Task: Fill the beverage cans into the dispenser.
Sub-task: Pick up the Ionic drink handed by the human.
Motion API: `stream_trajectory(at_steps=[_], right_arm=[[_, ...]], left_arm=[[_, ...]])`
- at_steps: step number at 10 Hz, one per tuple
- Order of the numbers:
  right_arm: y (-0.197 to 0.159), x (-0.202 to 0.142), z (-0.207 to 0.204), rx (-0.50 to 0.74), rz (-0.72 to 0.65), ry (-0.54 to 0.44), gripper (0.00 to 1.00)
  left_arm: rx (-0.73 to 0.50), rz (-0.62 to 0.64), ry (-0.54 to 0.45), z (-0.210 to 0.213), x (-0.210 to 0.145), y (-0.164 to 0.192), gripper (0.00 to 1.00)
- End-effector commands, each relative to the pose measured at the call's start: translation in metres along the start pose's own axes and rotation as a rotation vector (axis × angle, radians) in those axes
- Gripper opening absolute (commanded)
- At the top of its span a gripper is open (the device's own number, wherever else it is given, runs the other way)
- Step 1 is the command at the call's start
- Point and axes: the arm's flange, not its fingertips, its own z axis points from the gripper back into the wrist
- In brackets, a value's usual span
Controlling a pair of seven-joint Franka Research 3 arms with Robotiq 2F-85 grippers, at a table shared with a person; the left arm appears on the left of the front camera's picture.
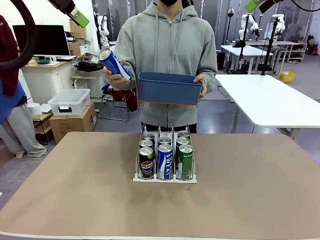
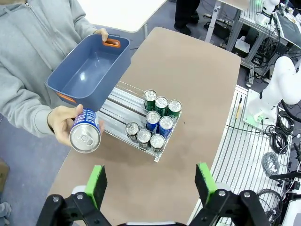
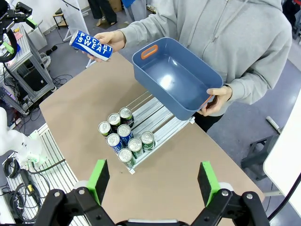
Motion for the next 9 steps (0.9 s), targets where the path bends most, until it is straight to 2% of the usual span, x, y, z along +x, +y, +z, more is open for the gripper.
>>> stream_trajectory(at_steps=[1,2,4,9], right_arm=[[0.000,-0.002,0.000,0.001,-0.002,0.001,1.00],[0.000,-0.002,0.000,0.001,-0.002,0.001,1.00],[0.000,-0.002,0.000,0.001,-0.002,0.001,1.00],[0.000,-0.002,0.000,0.001,-0.002,0.001,1.00]], left_arm=[[0.000,0.000,0.000,0.000,0.000,0.000,1.00],[0.091,0.033,0.004,-0.007,-0.001,0.001,1.00],[0.192,-0.004,0.029,-0.016,0.005,0.009,1.00],[0.291,0.050,0.049,-0.066,0.017,0.021,1.00]])
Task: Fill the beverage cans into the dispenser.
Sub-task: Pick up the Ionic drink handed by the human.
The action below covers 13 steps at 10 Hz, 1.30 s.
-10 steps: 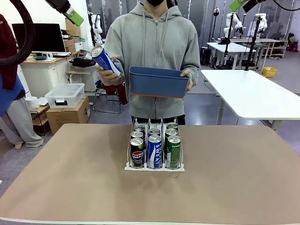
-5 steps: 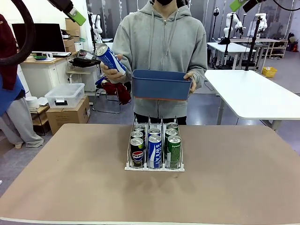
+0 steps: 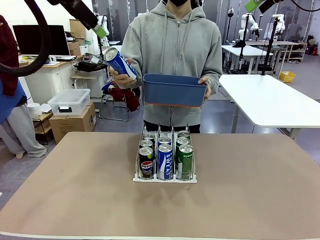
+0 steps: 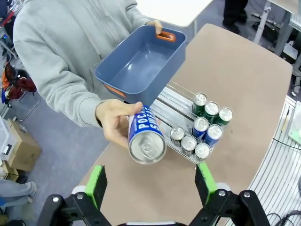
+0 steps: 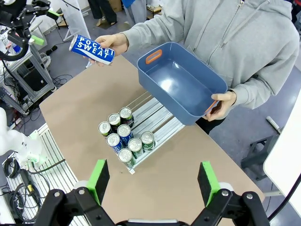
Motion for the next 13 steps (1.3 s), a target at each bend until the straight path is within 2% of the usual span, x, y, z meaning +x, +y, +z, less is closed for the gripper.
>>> stream_trajectory(at_steps=[1,3,7,9,10,11,13], right_arm=[[0.000,-0.002,0.000,0.001,-0.002,0.001,1.00],[0.000,-0.002,0.000,0.001,-0.002,0.001,1.00],[0.000,-0.002,0.000,0.001,-0.002,0.001,1.00],[0.000,-0.002,0.000,0.001,-0.002,0.001,1.00],[0.000,-0.002,0.000,0.001,-0.002,0.001,1.00],[0.000,-0.002,0.000,0.001,-0.002,0.001,1.00],[0.000,-0.002,0.000,0.001,-0.002,0.001,1.00]], left_arm=[[0.032,0.012,-0.001,-0.021,-0.003,-0.004,1.00],[0.005,0.070,-0.019,-0.040,0.001,-0.003,1.00],[0.002,0.107,-0.051,-0.065,-0.002,-0.004,1.00],[0.028,0.121,-0.049,-0.069,-0.007,-0.006,1.00],[0.066,0.089,-0.051,-0.063,-0.007,-0.002,1.00],[0.015,0.094,-0.025,-0.066,-0.001,0.000,1.00],[0.030,0.092,-0.035,-0.065,-0.001,0.002,1.00]])
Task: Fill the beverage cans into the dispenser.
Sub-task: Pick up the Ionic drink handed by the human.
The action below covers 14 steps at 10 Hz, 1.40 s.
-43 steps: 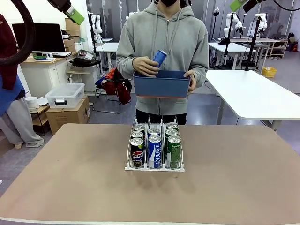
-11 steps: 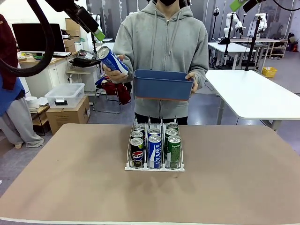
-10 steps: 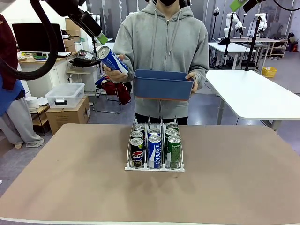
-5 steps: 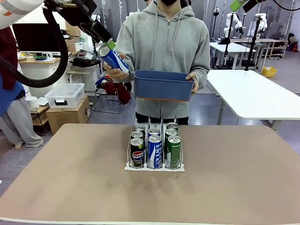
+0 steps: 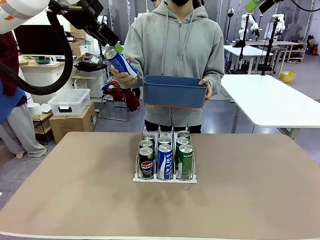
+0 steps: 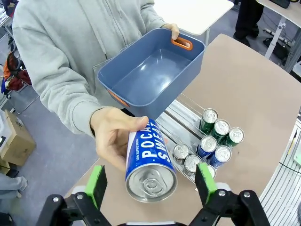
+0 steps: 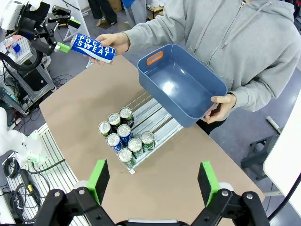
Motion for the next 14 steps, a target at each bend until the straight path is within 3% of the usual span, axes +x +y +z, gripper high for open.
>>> stream_trajectory(at_steps=[1,6,14], right_arm=[[0.000,-0.002,0.000,0.001,-0.002,0.001,1.00],[0.000,-0.002,0.000,0.001,-0.002,0.001,1.00],[0.000,-0.002,0.000,0.001,-0.002,0.001,1.00]], left_arm=[[0.020,-0.005,-0.021,0.000,-0.002,-0.004,1.00],[0.111,0.010,-0.026,-0.019,-0.008,-0.013,1.00],[0.103,0.010,-0.012,-0.032,-0.020,-0.003,1.00]])
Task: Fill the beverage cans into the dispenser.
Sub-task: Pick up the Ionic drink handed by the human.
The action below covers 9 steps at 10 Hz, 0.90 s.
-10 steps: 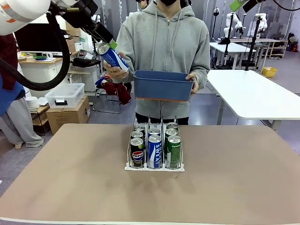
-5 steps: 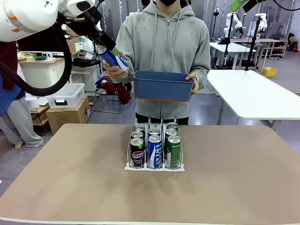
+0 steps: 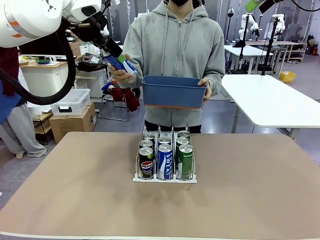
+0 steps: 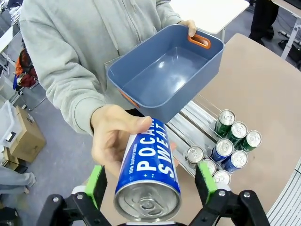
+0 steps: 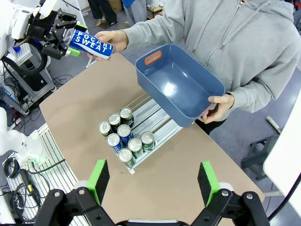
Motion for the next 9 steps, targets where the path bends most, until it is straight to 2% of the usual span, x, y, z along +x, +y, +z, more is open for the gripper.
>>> stream_trajectory(at_steps=[1,7,8,9], right_arm=[[0.0003,-0.0018,0.0001,0.001,-0.002,0.001,1.00],[0.0003,-0.0018,0.0001,0.001,-0.002,0.001,1.00],[0.0003,-0.0018,0.0001,0.001,-0.002,0.001,1.00],[0.0003,-0.0018,0.0001,0.001,-0.002,0.001,1.00]], left_arm=[[0.017,0.013,0.000,-0.0033,-0.0054,0.0015,1.00],[0.000,0.003,0.002,-0.0009,-0.0009,0.0015,1.00],[0.000,0.003,0.001,-0.0014,-0.0002,0.0019,0.40],[0.000,0.007,0.008,-0.0029,-0.0013,0.0033,0.40]])
